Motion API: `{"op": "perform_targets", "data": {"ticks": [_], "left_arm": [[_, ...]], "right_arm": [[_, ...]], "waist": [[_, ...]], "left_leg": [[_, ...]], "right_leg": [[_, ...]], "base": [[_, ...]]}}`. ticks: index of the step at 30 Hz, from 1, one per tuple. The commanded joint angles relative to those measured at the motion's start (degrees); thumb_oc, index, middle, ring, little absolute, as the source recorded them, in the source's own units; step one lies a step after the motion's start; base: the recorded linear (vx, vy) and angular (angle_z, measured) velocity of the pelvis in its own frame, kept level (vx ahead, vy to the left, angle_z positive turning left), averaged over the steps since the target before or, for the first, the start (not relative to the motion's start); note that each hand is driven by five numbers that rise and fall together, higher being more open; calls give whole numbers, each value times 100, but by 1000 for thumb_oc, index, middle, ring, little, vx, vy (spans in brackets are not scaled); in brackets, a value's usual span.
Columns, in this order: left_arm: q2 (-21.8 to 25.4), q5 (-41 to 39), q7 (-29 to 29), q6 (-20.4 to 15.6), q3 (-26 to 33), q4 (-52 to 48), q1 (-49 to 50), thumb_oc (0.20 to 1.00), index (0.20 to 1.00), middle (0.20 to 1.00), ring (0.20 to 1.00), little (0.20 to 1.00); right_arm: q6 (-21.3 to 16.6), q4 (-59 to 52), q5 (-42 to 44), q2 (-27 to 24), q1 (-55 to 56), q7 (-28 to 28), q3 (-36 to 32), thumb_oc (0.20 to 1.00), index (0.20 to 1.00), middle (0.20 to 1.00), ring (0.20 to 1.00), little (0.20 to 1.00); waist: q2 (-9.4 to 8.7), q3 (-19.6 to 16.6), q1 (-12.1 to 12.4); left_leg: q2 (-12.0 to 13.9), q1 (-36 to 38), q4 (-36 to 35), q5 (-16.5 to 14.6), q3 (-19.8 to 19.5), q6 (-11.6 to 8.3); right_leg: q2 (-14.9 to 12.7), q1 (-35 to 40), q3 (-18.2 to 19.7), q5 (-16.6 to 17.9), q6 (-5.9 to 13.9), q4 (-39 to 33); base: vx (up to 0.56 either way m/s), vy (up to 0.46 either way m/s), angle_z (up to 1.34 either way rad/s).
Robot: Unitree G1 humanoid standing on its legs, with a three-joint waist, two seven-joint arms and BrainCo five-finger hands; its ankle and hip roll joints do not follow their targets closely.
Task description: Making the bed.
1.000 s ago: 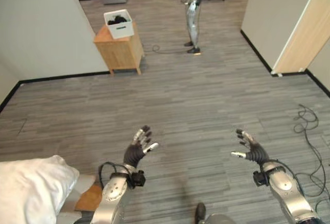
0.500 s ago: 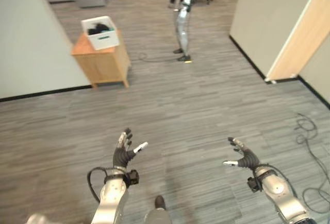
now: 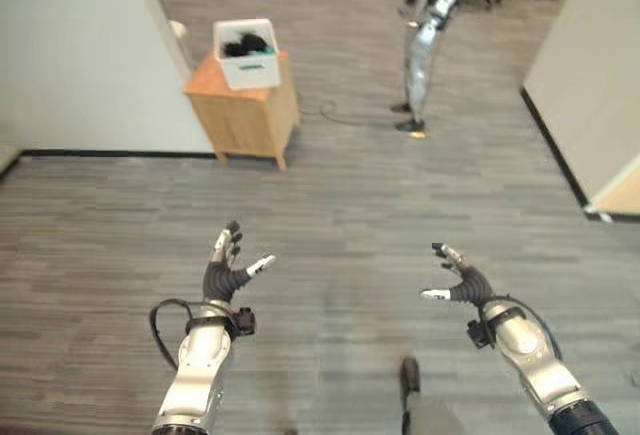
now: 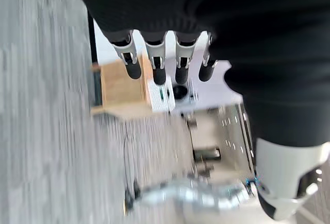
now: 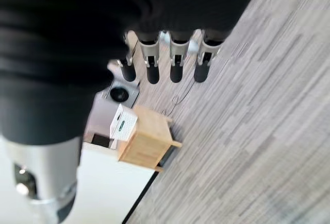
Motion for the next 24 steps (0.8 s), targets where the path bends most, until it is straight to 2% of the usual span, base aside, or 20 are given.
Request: {"op": "perform_targets", "data": {"ticks": [1,2,3,4,5,6,8,9,10,11,12,13,15,16,17,18,20,22,23,24], "left_arm": [[157,-223,9,-425,263,-557,-50,1000,1000,1000,1000,1000],[153,-245,41,-417,228,-533,-71,1000,1000,1000,1000,1000],[154,-299,24,-414,205,-528,-84,1000,1000,1000,1000,1000],[172,-346,-18,-394,172,-511,-95,1000,1000,1000,1000,1000],[190,-327,-28,-376,160,-468,-107,1000,1000,1000,1000,1000],[250,-263,-49,-337,166,-378,-143,1000,1000,1000,1000,1000],[290,-240,-51,-324,166,-356,-163,1000,1000,1000,1000,1000],[292,-237,-49,-320,156,-357,-169,1000,1000,1000,1000,1000],[348,-258,-56,-305,145,-367,-220,1000,1000,1000,1000,1000],[348,-276,-56,-285,156,-379,-216,1000,1000,1000,1000,1000],[347,-294,-88,-263,184,-381,-197,1000,1000,1000,1000,1000],[352,-278,-82,-230,220,-380,-145,1000,1000,1000,1000,1000],[403,-227,-141,-163,219,-400,-147,1000,1000,1000,1000,1000],[452,-183,-129,-131,184,-394,-190,1000,1000,1000,1000,1000],[459,-179,-123,-127,188,-393,-197,1000,1000,1000,1000,1000],[530,-96,-99,-105,155,-324,-314,1000,1000,1000,1000,1000],[562,-95,-116,-101,56,-283,-413,1000,1000,1000,1000,1000],[585,-176,-141,-148,-34,-207,-536,1000,1000,1000,1000,1000],[578,-217,-158,-151,-126,-115,-663,1000,1000,1000,1000,1000],[577,-218,-158,-151,-126,-114,-664,1000,1000,1000,1000,1000]], "right_arm": [[-335,-423,150,-52,-258,-40,-87,1000,1000,1000,1000,1000],[-341,-391,168,-135,-233,-73,-150,1000,1000,1000,1000,1000],[-333,-394,169,-197,-227,-104,-235,1000,1000,1000,1000,1000],[-299,-387,170,-257,-259,-118,-287,1000,1000,1000,1000,1000],[-264,-390,154,-303,-282,-139,-343,1000,1000,1000,1000,1000],[-208,-427,98,-406,-299,-138,-452,1000,1000,1000,1000,1000],[-199,-429,80,-434,-315,-145,-484,1000,1000,1000,1000,1000],[-201,-425,77,-434,-313,-145,-493,1000,1000,1000,1000,1000],[-200,-415,101,-459,-299,-214,-596,1000,1000,1000,1000,1000],[-168,-422,119,-461,-276,-234,-635,1000,1000,1000,1000,1000],[-144,-440,127,-424,-252,-221,-650,1000,1000,1000,1000,1000],[-121,-466,117,-349,-216,-221,-663,1000,1000,1000,1000,1000],[-129,-500,36,-232,-111,-198,-680,1000,1000,1000,1000,1000],[-134,-518,13,-184,-111,-189,-647,1000,1000,1000,1000,1000],[-135,-514,9,-174,-120,-190,-644,1000,1000,1000,1000,1000],[-133,-481,21,-93,-186,-186,-623,1000,1000,1000,1000,1000],[-151,-442,64,-35,-235,-239,-644,1000,1000,1000,1000,1000],[-188,-364,209,-15,-243,-288,-697,1000,1000,1000,1000,1000],[-211,-345,329,-7,-142,-320,-792,1000,1000,1000,1000,1000],[-211,-345,329,-7,-143,-320,-792,1000,1000,1000,1000,1000]], "waist": [[-169,91,-4],[-168,117,-28],[-166,88,-86],[-147,57,-120],[-135,54,-130],[-118,20,-127],[-94,-18,-114],[-94,1,-132],[-7,-61,-203],[13,-76,-207],[57,-119,-206],[50,-161,-226],[-14,-227,-224],[-88,-189,-275],[-119,-180,-285],[-184,-83,-380],[-242,-29,-513],[-252,-41,-651],[-293,-63,-886],[-287,-71,-886]], "left_leg": [[206,-618,1214,579,158,-404],[322,-756,1438,695,549,-426],[437,-854,1436,768,1131,-409],[462,-918,1401,724,1607,-367],[415,-1038,1419,649,1989,-333],[301,-1315,1336,590,2591,-267],[318,-1366,1261,594,2728,-340],[342,-1380,1262,672,2842,-288],[536,-1353,998,887,3198,-462],[635,-1422,1005,1019,3218,-491],[587,-1360,811,981,3107,-462],[440,-1263,604,979,2931,-408],[172,-1024,284,885,2859,-229],[-48,-870,78,842,2751,-109],[-114,-848,25,844,2754,-73],[-204,-745,-149,846,2808,102],[-202,-708,-195,812,2593,114],[-198,-712,-229,760,2368,48],[-256,-702,-315,651,2084,36],[-250,-713,-315,655,2084,35]], "right_leg": [[-702,524,-281,-390,346,-85],[-746,787,-556,-483,309,-143],[-805,940,-857,-539,277,-194],[-822,1126,-1085,-599,266,-300],[-818,1343,-1254,-684,261,-377],[-809,1633,-1523,-806,268,-468],[-809,1738,-1566,-908,293,-495],[-810,1722,-1672,-882,272,-472],[-820,1947,-1893,-1101,318,-432],[-842,2056,-1968,-1168,322,-365],[-857,2097,-2010,-1175,360,-273],[-936,2162,-2075,-1182,419,-111],[-1131,2127,-2134,-947,512,558],[-1283,1964,-1991,-695,586,1106],[-1353,1924,-1971,-707,631,1197],[-1423,1456,-1621,-505,615,1749],[-1177,1116,-999,-532,582,1644],[-824,867,-386,-806,521,944],[-455,686,246,-728,445,285],[-448,681,245,-718,442,274]], "base": [[174,-198,59],[159,-209,81],[203,-215,153],[209,-181,162],[302,-155,159],[223,-100,91],[146,-14,80],[230,52,62],[220,65,52],[342,111,50],[266,136,89],[239,143,90],[204,174,53],[131,165,47],[73,168,117],[34,79,136],[130,7,103],[228,-44,113],[184,-30,109],[219,17,120]]}}
